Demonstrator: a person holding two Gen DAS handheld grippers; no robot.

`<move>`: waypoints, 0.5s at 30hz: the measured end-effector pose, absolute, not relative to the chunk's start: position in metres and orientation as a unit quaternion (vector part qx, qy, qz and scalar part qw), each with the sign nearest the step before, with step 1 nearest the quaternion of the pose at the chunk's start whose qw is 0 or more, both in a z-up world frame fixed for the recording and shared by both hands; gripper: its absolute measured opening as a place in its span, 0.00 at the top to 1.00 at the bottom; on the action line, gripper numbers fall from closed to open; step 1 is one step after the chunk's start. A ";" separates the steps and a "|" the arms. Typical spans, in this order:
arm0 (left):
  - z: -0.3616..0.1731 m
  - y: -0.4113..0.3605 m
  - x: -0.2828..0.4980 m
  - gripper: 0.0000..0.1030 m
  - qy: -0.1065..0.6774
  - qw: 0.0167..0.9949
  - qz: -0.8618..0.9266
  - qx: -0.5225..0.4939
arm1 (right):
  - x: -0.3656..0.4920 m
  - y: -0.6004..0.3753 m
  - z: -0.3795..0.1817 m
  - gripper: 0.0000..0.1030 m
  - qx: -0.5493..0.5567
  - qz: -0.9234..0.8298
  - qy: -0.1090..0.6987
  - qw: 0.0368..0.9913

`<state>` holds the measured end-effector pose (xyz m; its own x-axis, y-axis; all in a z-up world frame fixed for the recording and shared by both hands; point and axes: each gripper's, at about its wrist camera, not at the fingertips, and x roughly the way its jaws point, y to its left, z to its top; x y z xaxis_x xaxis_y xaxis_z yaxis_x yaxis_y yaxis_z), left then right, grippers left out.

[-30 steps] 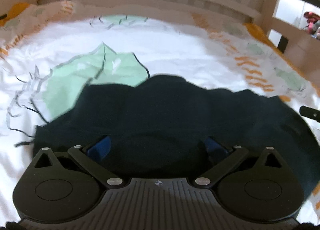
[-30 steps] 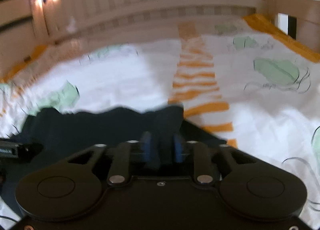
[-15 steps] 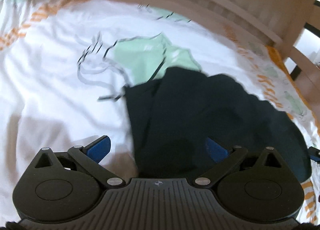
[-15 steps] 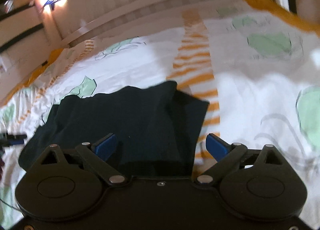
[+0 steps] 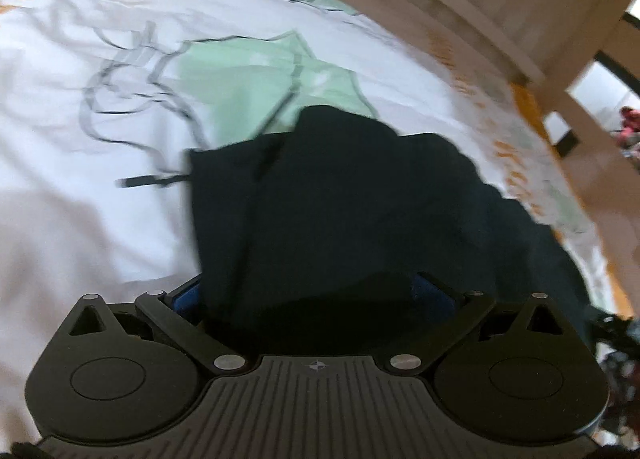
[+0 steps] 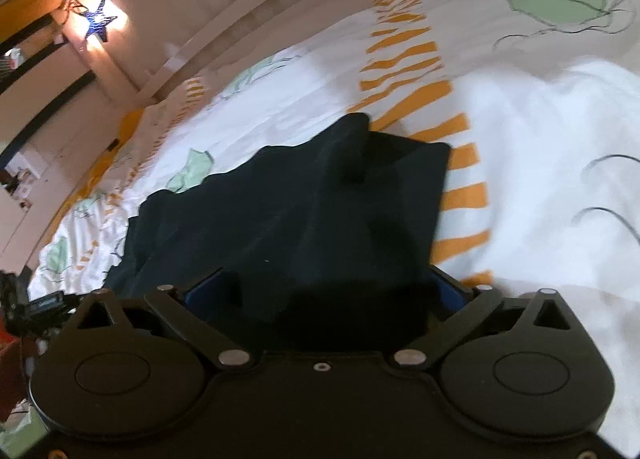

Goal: Fold large clothes

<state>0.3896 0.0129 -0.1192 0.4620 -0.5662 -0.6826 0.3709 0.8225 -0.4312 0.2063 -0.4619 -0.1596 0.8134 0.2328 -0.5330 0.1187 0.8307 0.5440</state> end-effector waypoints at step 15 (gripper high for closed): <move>-0.118 0.010 0.391 0.69 0.435 0.854 -0.237 -0.160 | 0.221 -0.463 -0.161 0.59 0.311 0.024 0.305 0.900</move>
<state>0.3909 0.0103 -0.1177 0.5087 -0.5446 -0.6669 0.2655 0.8360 -0.4802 0.2211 -0.4629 -0.1606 0.8133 0.2325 -0.5335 0.1462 0.8057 0.5740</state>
